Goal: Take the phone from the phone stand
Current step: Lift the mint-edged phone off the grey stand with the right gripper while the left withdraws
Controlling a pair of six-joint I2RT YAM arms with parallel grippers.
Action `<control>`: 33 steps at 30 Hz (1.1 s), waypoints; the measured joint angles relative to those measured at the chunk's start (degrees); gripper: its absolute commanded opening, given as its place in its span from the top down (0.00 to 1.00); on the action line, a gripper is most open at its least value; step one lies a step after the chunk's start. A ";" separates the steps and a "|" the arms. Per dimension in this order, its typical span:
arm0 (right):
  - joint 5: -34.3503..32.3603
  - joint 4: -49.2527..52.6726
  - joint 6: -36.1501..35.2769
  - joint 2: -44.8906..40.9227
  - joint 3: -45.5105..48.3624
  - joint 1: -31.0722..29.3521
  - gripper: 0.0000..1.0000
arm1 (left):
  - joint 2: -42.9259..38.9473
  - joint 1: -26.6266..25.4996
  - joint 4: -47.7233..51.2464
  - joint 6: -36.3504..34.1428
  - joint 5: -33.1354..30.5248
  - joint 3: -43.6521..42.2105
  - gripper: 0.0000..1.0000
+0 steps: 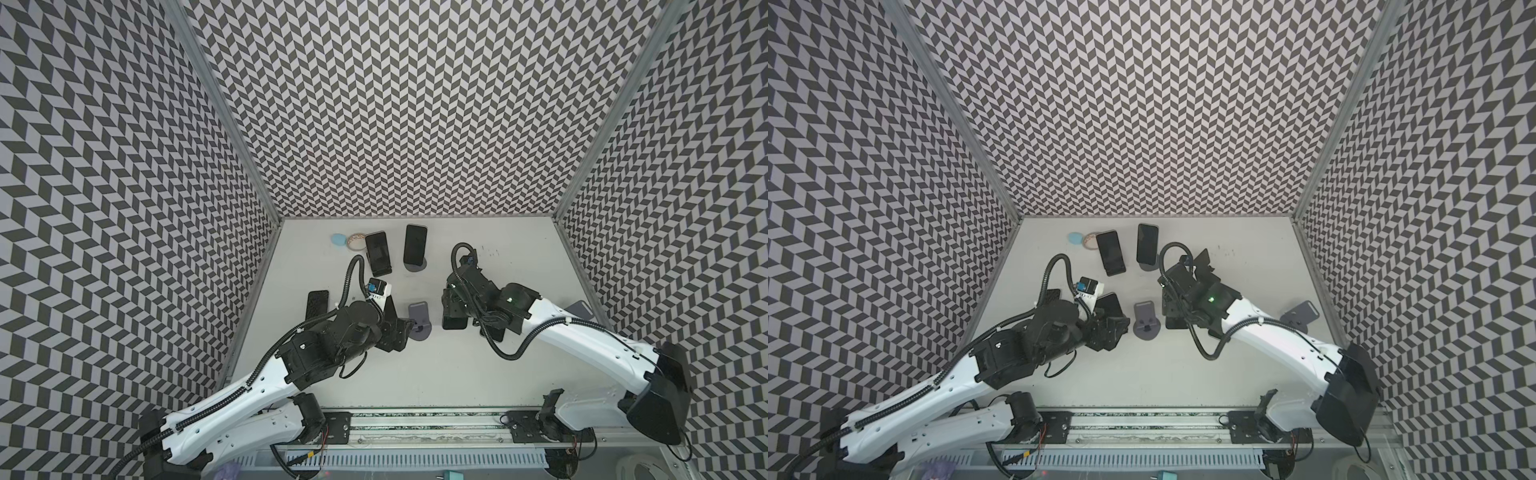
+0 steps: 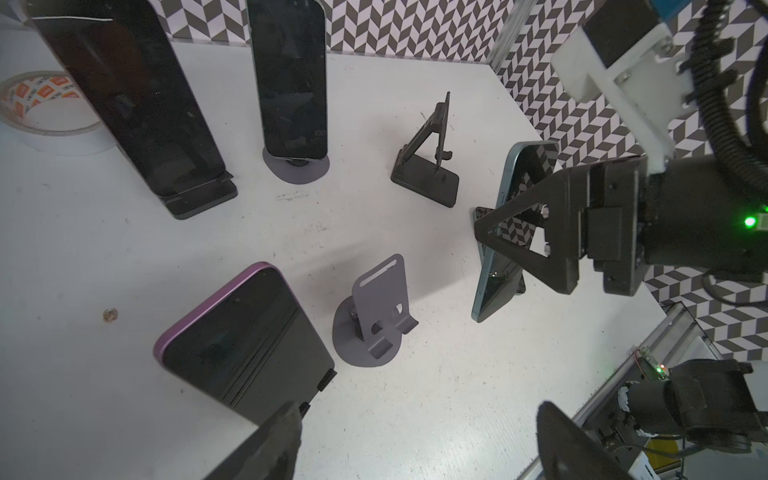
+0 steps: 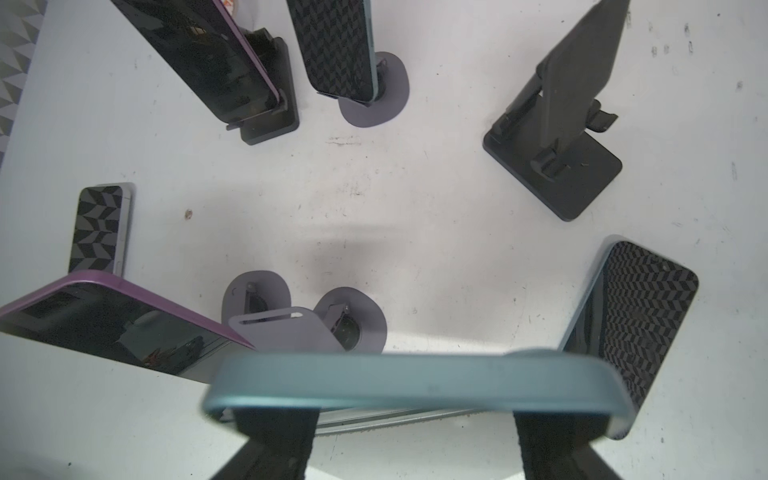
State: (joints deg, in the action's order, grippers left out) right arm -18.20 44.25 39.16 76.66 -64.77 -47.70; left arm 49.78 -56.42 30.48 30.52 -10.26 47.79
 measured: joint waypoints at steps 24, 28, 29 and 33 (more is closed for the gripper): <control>10.93 -0.74 0.59 0.17 9.81 4.83 0.46 | 9.94 0.48 -6.80 -4.13 6.88 1.92 0.11; 13.11 -0.92 -0.68 3.23 9.81 5.86 0.46 | 9.94 0.98 -6.82 -4.20 7.10 1.92 0.11; 13.57 -0.92 -0.87 3.72 9.81 6.03 0.46 | 9.94 1.09 -6.84 -4.24 7.13 1.92 0.11; 15.06 -1.07 -1.79 4.61 9.81 6.86 0.46 | 9.70 1.73 -6.82 -4.39 7.17 1.92 0.11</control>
State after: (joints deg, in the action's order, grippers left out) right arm -3.14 43.18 37.36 81.28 -54.96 -40.84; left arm 59.48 -54.70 23.66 26.13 -3.09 49.71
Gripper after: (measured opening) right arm 0.725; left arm 0.891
